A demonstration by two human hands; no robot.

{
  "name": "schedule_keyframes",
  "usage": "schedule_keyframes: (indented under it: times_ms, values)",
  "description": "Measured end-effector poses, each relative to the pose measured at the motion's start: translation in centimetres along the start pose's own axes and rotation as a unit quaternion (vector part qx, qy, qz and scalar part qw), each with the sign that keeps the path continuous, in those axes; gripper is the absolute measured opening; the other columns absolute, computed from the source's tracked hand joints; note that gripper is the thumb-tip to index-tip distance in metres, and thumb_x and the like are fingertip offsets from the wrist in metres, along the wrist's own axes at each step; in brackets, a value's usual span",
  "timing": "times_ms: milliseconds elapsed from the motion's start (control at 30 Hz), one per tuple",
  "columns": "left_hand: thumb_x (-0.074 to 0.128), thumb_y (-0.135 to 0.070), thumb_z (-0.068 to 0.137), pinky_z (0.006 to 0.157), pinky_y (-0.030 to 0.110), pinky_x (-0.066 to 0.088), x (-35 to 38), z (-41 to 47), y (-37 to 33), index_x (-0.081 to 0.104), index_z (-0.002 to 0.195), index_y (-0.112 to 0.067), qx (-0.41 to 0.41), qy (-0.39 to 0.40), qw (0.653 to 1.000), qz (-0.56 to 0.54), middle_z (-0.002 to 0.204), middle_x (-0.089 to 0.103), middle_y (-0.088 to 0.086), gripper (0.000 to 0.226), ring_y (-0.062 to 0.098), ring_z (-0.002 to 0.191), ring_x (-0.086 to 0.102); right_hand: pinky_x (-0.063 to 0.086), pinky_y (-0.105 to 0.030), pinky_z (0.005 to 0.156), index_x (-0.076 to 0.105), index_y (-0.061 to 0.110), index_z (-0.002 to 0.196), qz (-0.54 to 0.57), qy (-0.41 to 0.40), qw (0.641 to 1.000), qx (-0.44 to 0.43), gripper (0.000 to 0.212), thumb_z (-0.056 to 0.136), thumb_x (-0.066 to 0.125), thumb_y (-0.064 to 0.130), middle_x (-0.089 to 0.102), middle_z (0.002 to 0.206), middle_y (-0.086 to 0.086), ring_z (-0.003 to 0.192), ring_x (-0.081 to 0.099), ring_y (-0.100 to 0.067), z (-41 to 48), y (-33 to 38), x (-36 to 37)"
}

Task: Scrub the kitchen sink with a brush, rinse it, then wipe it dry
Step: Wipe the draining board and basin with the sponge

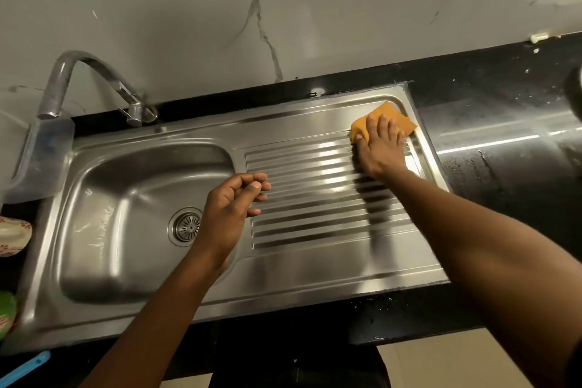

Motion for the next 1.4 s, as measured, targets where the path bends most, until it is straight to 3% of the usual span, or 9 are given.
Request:
schedule_keyframes:
  times_ms: [267,567,767,867,1033,1100,1233,1300,1400]
  values:
    - [0.051,-0.016,0.107,0.091,0.042,0.056,-1.3,0.8,0.5,0.073,0.12,-0.019,-0.007,0.003,1.0,0.007,0.113,0.077,0.002,0.025,0.025,0.109,0.07,-0.012,-0.053,0.128,-0.017,0.022,0.165,-0.045,0.005,0.998,-0.04,0.071,0.107,0.006,0.058,-0.025,0.171,-0.011,0.157,-0.025,-0.032,-1.1,8.5,4.9]
    - [0.051,-0.018,0.108,0.091,0.042,0.056,-4.2,0.3,0.9,0.072,0.121,-0.02,-0.01,-0.034,0.999,-0.011,0.113,0.078,0.0,0.025,0.02,0.108,0.071,-0.011,-0.051,0.128,-0.009,0.021,0.167,-0.07,0.105,0.97,-0.21,0.072,0.11,0.023,0.051,-0.021,0.172,-0.01,0.158,-0.023,-0.03,-5.6,24.9,12.7]
    - [0.051,-0.018,0.108,0.091,0.042,0.056,-5.1,-0.4,1.9,0.073,0.119,-0.022,-0.02,-0.059,0.998,-0.03,0.112,0.078,0.002,0.025,0.021,0.109,0.072,0.003,-0.047,0.129,0.027,0.018,0.164,0.15,0.207,0.956,-0.141,0.059,0.113,0.02,0.045,0.017,0.173,-0.011,0.16,0.01,-0.03,-4.9,26.0,10.7]
    - [0.052,-0.016,0.107,0.089,0.039,0.055,-4.5,-0.5,1.9,0.073,0.119,-0.02,-0.023,-0.061,0.997,-0.039,0.112,0.078,0.003,0.025,0.023,0.109,0.072,0.041,-0.044,0.109,0.05,0.008,0.146,0.42,0.28,0.862,-0.045,0.057,0.107,0.041,0.049,0.055,0.144,-0.019,0.126,0.054,-0.032,-6.0,25.9,8.9]
    - [0.051,-0.016,0.107,0.092,0.042,0.055,-3.3,-0.5,1.8,0.073,0.118,-0.017,-0.024,-0.059,0.997,-0.053,0.112,0.078,0.004,0.024,0.025,0.11,0.071,0.054,-0.046,0.103,0.047,0.011,0.147,0.727,0.264,0.63,0.068,0.05,0.106,0.049,0.041,0.06,0.138,-0.019,0.123,0.06,-0.036,-5.6,19.8,3.2]
    - [0.051,-0.015,0.107,0.091,0.04,0.056,-2.7,-0.3,1.7,0.073,0.119,-0.016,-0.021,-0.055,0.997,-0.056,0.112,0.077,0.004,0.025,0.026,0.11,0.071,0.06,-0.042,0.09,0.051,0.01,0.145,0.763,0.216,0.603,0.086,0.047,0.108,0.044,0.04,0.062,0.136,-0.019,0.118,0.062,-0.035,-4.3,16.1,0.1]
    - [0.051,-0.013,0.107,0.089,0.037,0.056,-1.7,-0.1,1.7,0.072,0.12,-0.015,-0.022,-0.046,0.997,-0.061,0.113,0.077,0.005,0.025,0.026,0.111,0.071,0.058,-0.038,0.095,0.058,0.013,0.128,0.722,0.06,0.683,0.095,0.03,0.11,0.046,0.033,0.07,0.121,-0.012,0.111,0.069,-0.026,-1.1,7.8,-5.2]
    - [0.051,-0.012,0.107,0.088,0.037,0.056,-1.3,0.0,1.6,0.073,0.119,-0.016,-0.023,-0.042,0.997,-0.061,0.113,0.077,0.005,0.024,0.027,0.11,0.071,0.057,-0.036,0.093,0.06,0.014,0.128,0.639,-0.012,0.763,0.102,0.032,0.108,0.048,0.037,0.069,0.112,-0.005,0.102,0.068,-0.019,0.4,4.5,-7.1]
    - [0.051,-0.012,0.107,0.089,0.038,0.057,-1.0,0.1,1.3,0.073,0.118,-0.016,-0.023,-0.035,0.998,-0.055,0.112,0.078,0.004,0.025,0.026,0.109,0.071,0.045,-0.045,0.111,0.061,0.021,0.121,0.454,-0.074,0.887,0.049,0.031,0.108,0.041,0.041,0.063,0.124,-0.008,0.119,0.059,-0.025,2.3,2.5,-8.6]
Point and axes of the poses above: each hand's wrist, its own z-axis towards the middle knuckle, its own x-axis out of the palm, y = z × x, the point moved 8 cm from there along z, towards the middle knuckle
